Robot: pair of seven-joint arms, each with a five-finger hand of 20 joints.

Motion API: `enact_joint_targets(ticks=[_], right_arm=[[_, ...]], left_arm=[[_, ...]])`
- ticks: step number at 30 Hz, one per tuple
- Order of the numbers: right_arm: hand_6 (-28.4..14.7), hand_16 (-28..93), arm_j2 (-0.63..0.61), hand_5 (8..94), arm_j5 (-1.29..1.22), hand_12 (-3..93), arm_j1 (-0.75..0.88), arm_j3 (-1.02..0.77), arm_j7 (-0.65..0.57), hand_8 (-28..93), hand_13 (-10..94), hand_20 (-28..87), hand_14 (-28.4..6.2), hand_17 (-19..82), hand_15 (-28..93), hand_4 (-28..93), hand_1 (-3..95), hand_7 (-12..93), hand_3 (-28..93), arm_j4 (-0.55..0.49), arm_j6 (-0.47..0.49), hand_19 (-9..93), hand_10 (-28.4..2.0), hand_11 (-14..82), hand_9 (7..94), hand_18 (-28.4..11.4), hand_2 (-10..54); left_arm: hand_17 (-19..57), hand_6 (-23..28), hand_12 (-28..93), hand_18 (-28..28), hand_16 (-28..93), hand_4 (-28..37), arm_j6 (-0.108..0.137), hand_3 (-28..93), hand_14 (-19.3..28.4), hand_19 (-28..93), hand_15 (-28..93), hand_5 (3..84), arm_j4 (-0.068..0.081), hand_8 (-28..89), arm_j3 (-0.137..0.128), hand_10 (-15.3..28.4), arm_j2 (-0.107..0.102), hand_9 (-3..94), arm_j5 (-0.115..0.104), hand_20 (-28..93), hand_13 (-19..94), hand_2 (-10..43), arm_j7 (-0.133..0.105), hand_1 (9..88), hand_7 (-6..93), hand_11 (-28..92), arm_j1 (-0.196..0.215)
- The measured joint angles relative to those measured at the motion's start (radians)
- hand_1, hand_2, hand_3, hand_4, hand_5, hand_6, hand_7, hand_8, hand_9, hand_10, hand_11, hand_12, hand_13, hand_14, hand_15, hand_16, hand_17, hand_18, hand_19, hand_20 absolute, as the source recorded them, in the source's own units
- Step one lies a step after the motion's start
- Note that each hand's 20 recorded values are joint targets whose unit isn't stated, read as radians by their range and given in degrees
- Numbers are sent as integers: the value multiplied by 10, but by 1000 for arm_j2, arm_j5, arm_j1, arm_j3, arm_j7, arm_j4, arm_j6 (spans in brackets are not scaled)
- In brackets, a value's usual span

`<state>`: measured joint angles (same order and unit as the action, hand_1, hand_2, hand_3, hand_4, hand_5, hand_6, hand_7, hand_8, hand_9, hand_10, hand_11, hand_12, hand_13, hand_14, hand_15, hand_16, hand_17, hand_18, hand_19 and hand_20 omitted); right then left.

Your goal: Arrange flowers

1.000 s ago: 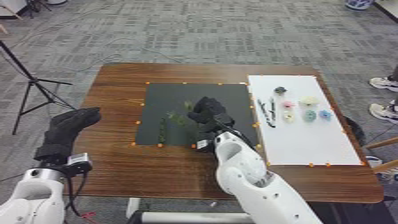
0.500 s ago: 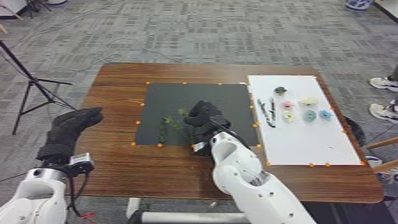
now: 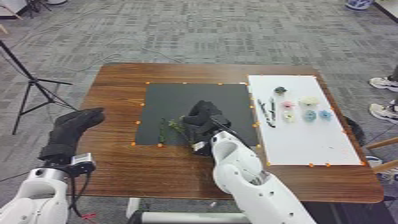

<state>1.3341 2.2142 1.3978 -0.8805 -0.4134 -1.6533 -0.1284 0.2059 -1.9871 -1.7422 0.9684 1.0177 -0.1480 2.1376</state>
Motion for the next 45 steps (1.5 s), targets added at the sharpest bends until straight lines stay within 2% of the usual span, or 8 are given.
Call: enact_joint_targets(ticks=[8, 11, 14, 20, 22, 31, 39, 45], right_arm=[[-40, 229, -6, 681, -32, 101, 1, -25, 3, -87, 937, 475, -29, 680, 568, -120, 404, 156, 619, -19, -4, 932, -146, 112, 769, -129, -59], [-37, 317, -31, 656, -48, 130, 1, -38, 8, -79, 925, 489, -42, 616, 504, -116, 386, 172, 621, -68, -6, 932, -146, 118, 745, -156, -80], [-45, 325, -73, 610, -67, 156, 5, -74, 17, -68, 849, 480, -70, 560, 535, -129, 362, 170, 635, -151, -6, 930, -159, 127, 690, -173, -94], [-75, 319, -156, 546, -64, 265, 65, -265, 41, -35, 750, 460, -105, 495, 599, -168, 312, 213, 622, -331, 65, 920, -186, 254, 598, -194, -95], [-85, 323, -179, 552, -56, 303, 86, -330, 40, -37, 745, 472, -103, 505, 632, -176, 310, 234, 616, -356, 116, 928, -190, 332, 590, -190, -95], [-87, 355, -221, 595, 126, 400, 104, -387, -7, -53, 840, 585, -50, 624, 657, -184, 303, 397, 588, -205, 165, 932, -175, 491, 668, -144, -95], [-79, 369, -221, 604, 234, 414, 80, -366, -43, -66, 873, 617, -36, 663, 654, -182, 315, 452, 587, -119, 272, 932, -171, 496, 706, -128, -95], [-78, 374, -230, 605, 264, 408, 47, -351, -50, -71, 881, 617, -32, 671, 648, -179, 337, 454, 588, -93, 301, 932, -169, 487, 713, -123, -95]], left_arm=[[84, 28, 118, 109, -15, -184, -4, 676, 169, 47, 195, 540, 0, -79, 0, 142, 0, 539, 0, 176, 416, -10, 3, 296, 170, 209, 0], [84, 26, 118, 109, -15, -186, -4, 674, 168, 47, 194, 540, 1, -79, -3, 142, 0, 539, 0, 176, 416, -9, 3, 298, 173, 210, 0], [87, 25, 118, 108, -15, -187, 2, 677, 168, 48, 195, 543, 3, -79, -13, 142, 0, 542, 0, 177, 419, -5, -2, 298, 177, 212, 0], [88, 24, 119, 108, -16, -188, 65, 681, 168, 49, 197, 543, 5, -83, -34, 141, -2, 545, -9, 178, 420, -5, -39, 297, 182, 215, 5], [88, 24, 119, 107, -16, -188, 69, 681, 168, 48, 197, 544, 4, -83, -44, 141, -2, 545, -11, 178, 420, -5, -40, 298, 182, 216, 10], [88, 24, 119, 107, -17, -187, 60, 680, 168, 47, 198, 544, 3, -83, -48, 142, -1, 544, -8, 178, 420, -6, -36, 297, 183, 216, 17], [88, 24, 119, 107, -16, -186, 33, 680, 168, 46, 199, 543, 2, -83, -37, 141, 1, 543, 16, 178, 420, -8, -32, 297, 182, 215, 13], [88, 22, 118, 107, -16, -185, 31, 679, 169, 45, 198, 542, -2, -83, -36, 141, 2, 542, 18, 178, 420, -8, -27, 299, 181, 214, 15]])
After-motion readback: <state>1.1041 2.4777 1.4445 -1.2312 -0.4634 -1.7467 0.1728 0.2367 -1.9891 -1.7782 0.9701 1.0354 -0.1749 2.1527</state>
